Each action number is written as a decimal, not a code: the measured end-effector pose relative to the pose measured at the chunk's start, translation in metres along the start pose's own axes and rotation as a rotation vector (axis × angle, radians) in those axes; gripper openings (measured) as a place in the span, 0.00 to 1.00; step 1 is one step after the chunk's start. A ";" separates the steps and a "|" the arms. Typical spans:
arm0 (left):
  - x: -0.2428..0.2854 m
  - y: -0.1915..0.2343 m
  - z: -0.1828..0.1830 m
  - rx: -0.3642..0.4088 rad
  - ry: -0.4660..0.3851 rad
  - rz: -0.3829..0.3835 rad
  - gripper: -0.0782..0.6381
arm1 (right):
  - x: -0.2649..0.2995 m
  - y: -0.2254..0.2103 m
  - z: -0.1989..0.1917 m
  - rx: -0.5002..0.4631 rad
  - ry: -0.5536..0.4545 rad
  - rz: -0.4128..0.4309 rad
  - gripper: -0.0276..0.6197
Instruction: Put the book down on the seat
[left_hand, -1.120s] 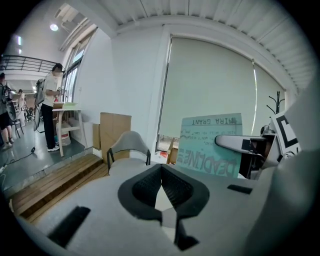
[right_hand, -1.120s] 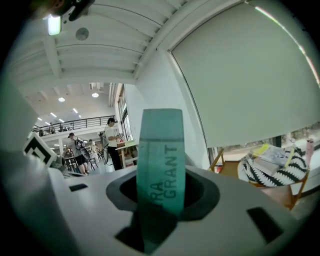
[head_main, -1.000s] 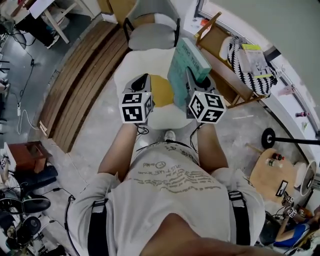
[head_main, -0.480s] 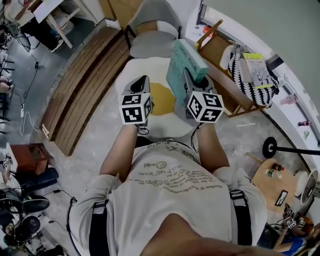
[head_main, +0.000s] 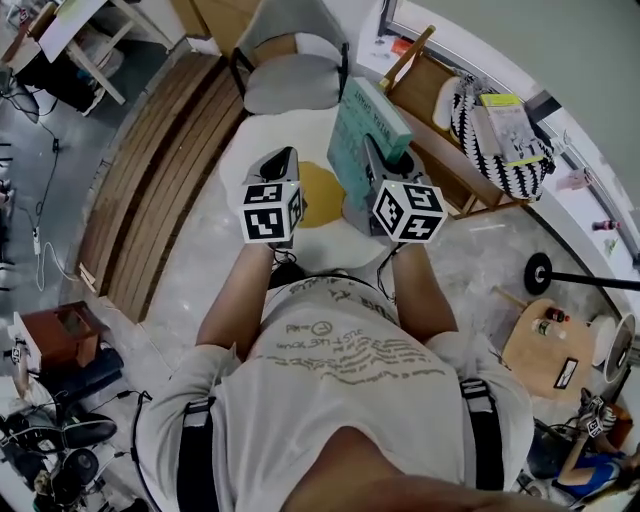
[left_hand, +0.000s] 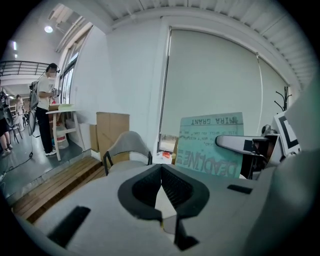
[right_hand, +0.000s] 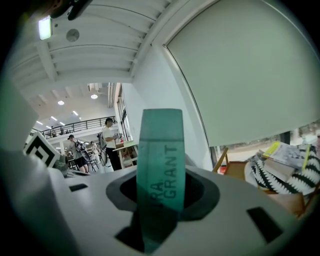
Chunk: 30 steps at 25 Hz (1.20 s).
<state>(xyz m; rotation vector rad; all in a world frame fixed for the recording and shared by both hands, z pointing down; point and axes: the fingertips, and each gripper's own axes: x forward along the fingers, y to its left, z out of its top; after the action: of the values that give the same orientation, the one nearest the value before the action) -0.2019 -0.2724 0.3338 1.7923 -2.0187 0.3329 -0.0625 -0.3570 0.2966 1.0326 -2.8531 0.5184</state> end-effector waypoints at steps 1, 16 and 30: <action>0.003 0.003 -0.002 -0.001 0.009 -0.008 0.14 | 0.003 0.000 -0.004 0.004 0.007 -0.009 0.30; 0.030 0.055 -0.116 -0.126 0.234 -0.092 0.14 | 0.036 -0.009 -0.134 0.318 0.184 -0.097 0.30; 0.098 0.078 -0.240 -0.129 0.445 -0.237 0.14 | 0.039 -0.080 -0.293 0.724 0.153 -0.294 0.30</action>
<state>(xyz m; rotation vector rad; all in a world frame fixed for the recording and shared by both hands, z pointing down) -0.2509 -0.2421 0.5980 1.6769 -1.4745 0.4688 -0.0579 -0.3411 0.6026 1.3801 -2.3318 1.5737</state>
